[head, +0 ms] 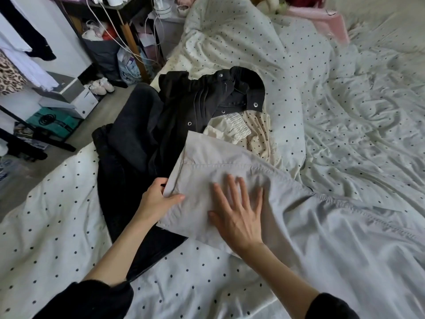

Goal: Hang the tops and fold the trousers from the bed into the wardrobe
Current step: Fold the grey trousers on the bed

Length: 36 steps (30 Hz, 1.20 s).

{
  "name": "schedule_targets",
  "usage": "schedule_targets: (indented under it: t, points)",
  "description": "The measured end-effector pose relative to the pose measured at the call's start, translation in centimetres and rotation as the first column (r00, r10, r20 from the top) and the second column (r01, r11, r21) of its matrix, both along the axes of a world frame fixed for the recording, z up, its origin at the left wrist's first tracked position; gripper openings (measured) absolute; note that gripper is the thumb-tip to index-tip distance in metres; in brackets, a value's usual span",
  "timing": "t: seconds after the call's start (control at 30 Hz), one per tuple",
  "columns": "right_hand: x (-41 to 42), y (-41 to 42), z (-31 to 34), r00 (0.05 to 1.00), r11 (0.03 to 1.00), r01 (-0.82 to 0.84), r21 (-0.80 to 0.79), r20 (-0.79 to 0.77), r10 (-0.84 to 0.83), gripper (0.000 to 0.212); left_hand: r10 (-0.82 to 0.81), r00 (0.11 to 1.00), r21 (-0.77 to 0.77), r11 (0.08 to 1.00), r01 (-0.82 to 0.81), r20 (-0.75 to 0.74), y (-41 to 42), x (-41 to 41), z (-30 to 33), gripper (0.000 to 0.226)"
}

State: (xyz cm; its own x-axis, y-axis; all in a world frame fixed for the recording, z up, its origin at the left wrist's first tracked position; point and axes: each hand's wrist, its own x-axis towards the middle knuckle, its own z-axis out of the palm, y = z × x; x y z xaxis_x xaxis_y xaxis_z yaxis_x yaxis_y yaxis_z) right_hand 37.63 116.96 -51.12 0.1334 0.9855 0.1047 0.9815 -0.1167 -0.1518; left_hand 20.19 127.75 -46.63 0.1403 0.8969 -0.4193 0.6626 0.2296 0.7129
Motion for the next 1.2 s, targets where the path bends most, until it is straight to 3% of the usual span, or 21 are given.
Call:
schedule_targets:
  t: [0.1,0.2,0.33,0.5,0.6,0.67,0.73,0.8,0.83,0.9,0.97,1.03,1.13,1.2]
  points:
    - [0.4,0.8,-0.6,0.997,0.985,0.063,-0.163,-0.022,-0.067,0.080,-0.023,0.998,-0.037,0.999,0.025,0.051,0.4,-0.7,0.2,0.035]
    - [0.5,1.5,-0.7,0.999,0.966,0.011,-0.259,-0.032,-0.020,0.082,-0.054,0.995,-0.044,0.997,0.057,0.078,0.0,-1.1,0.6,0.019]
    - [1.4,1.7,0.8,0.994,0.940,-0.071,-0.334,-0.106,0.037,0.080,-0.135,0.984,0.000,0.991,0.136,0.119,-1.0,-0.5,2.7,0.022]
    - [4.0,-2.1,3.1,0.955,0.980,-0.116,-0.159,-0.289,0.066,0.060,-0.225,0.955,0.037,0.974,0.222,0.192,-3.3,1.9,7.4,0.032]
    - [6.4,-5.5,4.4,0.877,0.998,0.064,-0.002,-0.476,-0.057,0.046,-0.311,0.928,0.054,0.950,0.306,0.207,-5.1,5.6,10.2,0.031]
    - [9.0,-7.9,5.3,0.716,0.963,0.265,-0.056,-0.657,-0.235,0.041,-0.413,0.890,0.079,0.911,0.405,0.192,-6.8,9.2,11.0,0.031]
    - [11.5,-9.7,6.0,0.403,0.894,0.407,-0.188,-0.842,-0.360,0.041,-0.527,0.836,0.125,0.849,0.513,0.153,-8.5,12.8,10.6,0.036]
    - [14.1,-11.8,6.6,0.095,0.821,0.503,-0.271,-0.927,-0.364,0.039,-0.633,0.772,0.145,0.771,0.620,0.063,-11.0,17.1,8.9,0.040]
    - [14.9,-12.5,6.9,0.016,0.799,0.526,-0.293,-0.935,-0.354,0.039,-0.670,0.742,0.138,0.735,0.664,0.001,-12.3,18.9,7.9,0.042]
    - [16.3,-14.1,6.8,-0.036,0.773,0.552,-0.313,-0.935,-0.353,0.040,-0.755,0.653,0.083,0.648,0.757,-0.055,-15.1,21.8,5.3,0.043]
    - [17.0,-15.4,6.2,0.070,0.760,0.581,-0.290,-0.913,-0.402,0.040,-0.827,0.554,0.011,0.556,0.831,-0.091,-17.3,23.2,3.2,0.040]
    - [16.9,-16.0,5.5,0.351,0.773,0.615,-0.157,-0.823,-0.447,0.038,-0.851,0.517,-0.042,0.522,0.852,-0.092,-18.3,22.9,1.9,0.039]
    - [15.5,-15.7,4.9,0.756,0.857,0.497,0.135,-0.553,-0.352,0.040,-0.753,0.648,-0.144,0.633,0.761,0.114,-18.1,20.9,0.9,0.035]
    - [14.0,-14.8,4.0,0.899,0.912,0.340,0.228,-0.363,-0.245,0.038,-0.622,0.774,-0.135,0.762,0.633,0.120,-16.6,18.8,0.4,0.027]
